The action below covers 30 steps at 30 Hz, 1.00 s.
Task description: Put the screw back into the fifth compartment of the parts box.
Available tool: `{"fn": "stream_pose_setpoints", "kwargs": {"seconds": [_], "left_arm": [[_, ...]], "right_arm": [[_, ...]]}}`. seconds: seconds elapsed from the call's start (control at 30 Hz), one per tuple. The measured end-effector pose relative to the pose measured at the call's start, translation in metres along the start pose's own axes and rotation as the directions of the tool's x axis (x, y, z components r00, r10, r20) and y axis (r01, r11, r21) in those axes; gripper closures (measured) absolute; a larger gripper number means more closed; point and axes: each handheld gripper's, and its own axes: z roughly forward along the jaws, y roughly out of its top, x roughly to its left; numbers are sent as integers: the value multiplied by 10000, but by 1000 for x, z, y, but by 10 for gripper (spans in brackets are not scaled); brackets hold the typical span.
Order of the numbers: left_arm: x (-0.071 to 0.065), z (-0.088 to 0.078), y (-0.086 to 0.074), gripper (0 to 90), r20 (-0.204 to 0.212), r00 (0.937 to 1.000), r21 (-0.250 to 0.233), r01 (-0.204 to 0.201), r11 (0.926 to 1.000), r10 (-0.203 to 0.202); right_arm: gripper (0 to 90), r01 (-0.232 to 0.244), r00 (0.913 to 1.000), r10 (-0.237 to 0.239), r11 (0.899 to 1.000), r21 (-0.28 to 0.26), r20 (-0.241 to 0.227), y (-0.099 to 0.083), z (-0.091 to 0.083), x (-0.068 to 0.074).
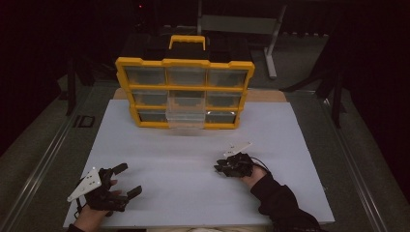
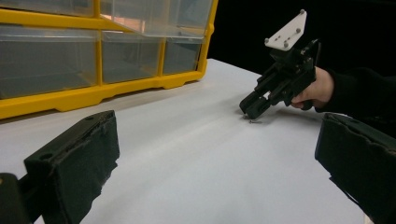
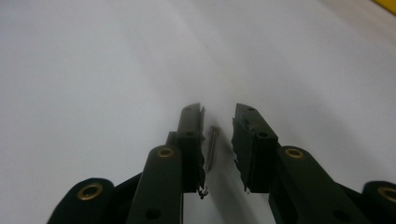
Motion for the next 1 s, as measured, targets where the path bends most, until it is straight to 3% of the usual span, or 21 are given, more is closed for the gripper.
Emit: {"fn": "stream_pose_setpoints", "kwargs": {"seconds": [0.23, 0.37, 0.63, 1.0], "left_arm": [[0, 0, 0, 5, 9, 10000, 1, 4, 10000, -4], [0, 0, 0, 5, -1, 10000, -28, 43, 10000, -43], [0, 0, 0, 5, 3, 10000, -27, 48, 10000, -48], [0, 0, 0, 5, -3, 10000, -8, 44, 10000, -44]], "right_arm": [[764, 188, 9995, -190, 9998, 80, 255, -2, 2, 3], [841, 501, 9984, -505, 9986, 143, 261, -1, 2, 5], [877, 231, 9997, -234, 9995, 202, 102, 0, 0, 2], [880, 47, 10000, -45, 9986, -520, 54, 14, -24, -5]]}}
